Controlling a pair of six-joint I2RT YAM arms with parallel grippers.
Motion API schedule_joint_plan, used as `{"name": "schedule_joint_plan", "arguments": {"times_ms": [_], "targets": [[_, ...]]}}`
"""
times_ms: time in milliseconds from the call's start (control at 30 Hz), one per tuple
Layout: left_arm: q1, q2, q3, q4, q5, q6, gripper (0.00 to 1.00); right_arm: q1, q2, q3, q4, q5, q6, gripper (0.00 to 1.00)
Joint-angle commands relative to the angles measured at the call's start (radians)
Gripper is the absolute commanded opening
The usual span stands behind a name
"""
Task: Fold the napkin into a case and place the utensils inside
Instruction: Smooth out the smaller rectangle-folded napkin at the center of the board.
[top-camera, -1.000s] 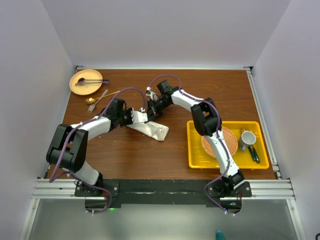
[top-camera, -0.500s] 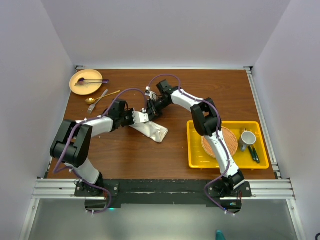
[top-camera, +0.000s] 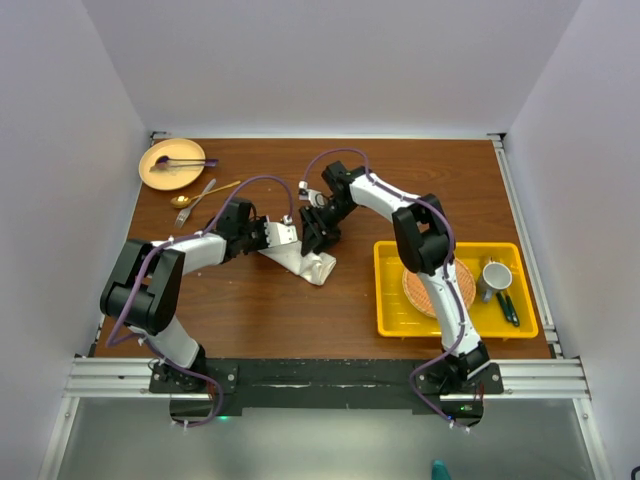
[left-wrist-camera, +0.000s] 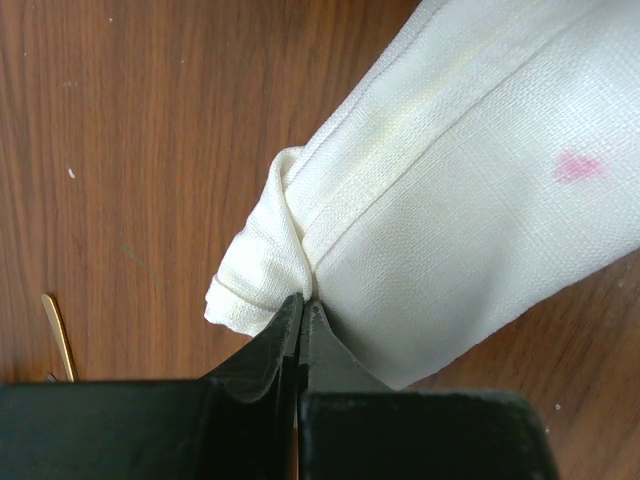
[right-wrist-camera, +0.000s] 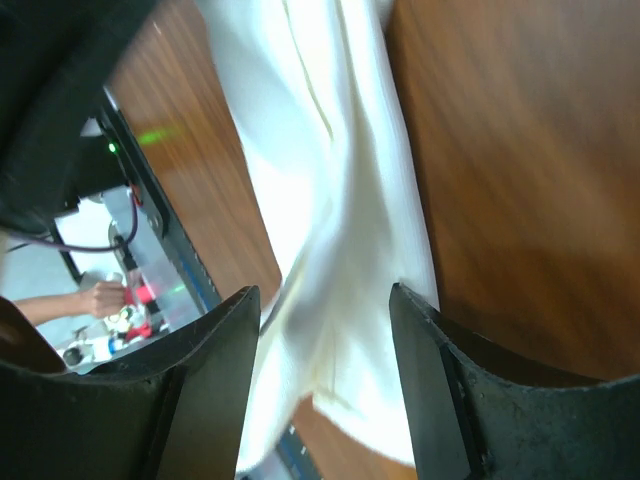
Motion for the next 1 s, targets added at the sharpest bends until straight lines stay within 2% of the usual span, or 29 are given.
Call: {"name": "schedule_joint_plan", "arguments": {"times_ms": [0, 400, 433, 533, 600, 633, 667, 733, 967], "targets": [[0.020, 0.027, -0.042, -0.153, -0.024, -0.055, 0.00, -0.009, -0.076, -0.062, -0.110, 0.041, -0.070, 0.59], [0.020, 0.022, -0.041, -0.157, -0.031, -0.067, 0.00, -0.026, -0.099, -0.071, -0.283, -0.086, -0.220, 0.56], [0.020, 0.022, -0.041, -0.159, -0.033, -0.067, 0.00, -0.026, -0.097, -0.065, -0.306, -0.097, -0.232, 0.51], [0.020, 0.020, -0.039, -0.162, -0.036, -0.067, 0.00, -0.029, -0.094, -0.051, -0.360, -0.128, -0.293, 0.46], [0.018, 0.022, -0.038, -0.160, -0.033, -0.067, 0.00, -0.028, -0.091, -0.051, -0.382, -0.155, -0.336, 0.37], [0.020, 0.020, -0.036, -0.160, -0.031, -0.067, 0.00, -0.029, -0.091, -0.057, -0.369, -0.151, -0.334, 0.30], [0.020, 0.022, -0.035, -0.163, -0.031, -0.068, 0.00, -0.029, -0.090, -0.071, -0.354, -0.140, -0.321, 0.13], [0.020, 0.024, -0.033, -0.166, -0.028, -0.068, 0.00, -0.038, -0.070, -0.086, -0.299, -0.104, -0.285, 0.00], [0.021, 0.004, -0.062, -0.171, -0.031, -0.058, 0.00, -0.071, 0.028, -0.077, -0.256, 0.024, -0.242, 0.00]]}}
